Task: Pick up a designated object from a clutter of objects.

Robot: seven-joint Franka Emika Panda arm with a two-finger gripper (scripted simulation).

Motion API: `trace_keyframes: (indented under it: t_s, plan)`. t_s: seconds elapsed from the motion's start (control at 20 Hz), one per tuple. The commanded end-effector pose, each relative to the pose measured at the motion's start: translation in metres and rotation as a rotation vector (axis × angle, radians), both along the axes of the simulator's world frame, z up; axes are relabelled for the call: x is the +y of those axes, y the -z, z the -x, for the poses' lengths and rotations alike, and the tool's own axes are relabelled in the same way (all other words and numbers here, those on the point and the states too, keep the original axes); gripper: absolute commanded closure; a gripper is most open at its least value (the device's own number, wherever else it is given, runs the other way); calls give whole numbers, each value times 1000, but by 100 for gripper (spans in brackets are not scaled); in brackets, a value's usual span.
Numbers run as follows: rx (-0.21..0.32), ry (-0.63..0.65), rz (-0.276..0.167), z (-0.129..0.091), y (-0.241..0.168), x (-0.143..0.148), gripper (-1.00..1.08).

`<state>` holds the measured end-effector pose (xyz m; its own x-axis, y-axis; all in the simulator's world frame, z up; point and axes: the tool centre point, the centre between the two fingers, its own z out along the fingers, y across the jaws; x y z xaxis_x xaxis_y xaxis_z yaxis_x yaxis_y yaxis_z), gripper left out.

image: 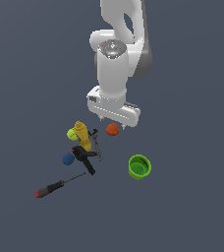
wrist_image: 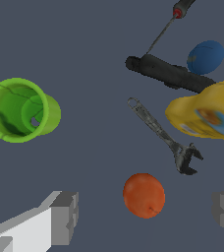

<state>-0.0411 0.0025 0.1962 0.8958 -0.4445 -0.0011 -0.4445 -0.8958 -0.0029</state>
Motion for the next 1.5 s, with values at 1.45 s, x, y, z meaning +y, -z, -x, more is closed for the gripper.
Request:
trace_keyframes:
  t_s: [1.45]
  plan:
    - [2,463,3,84,100,2,-92]
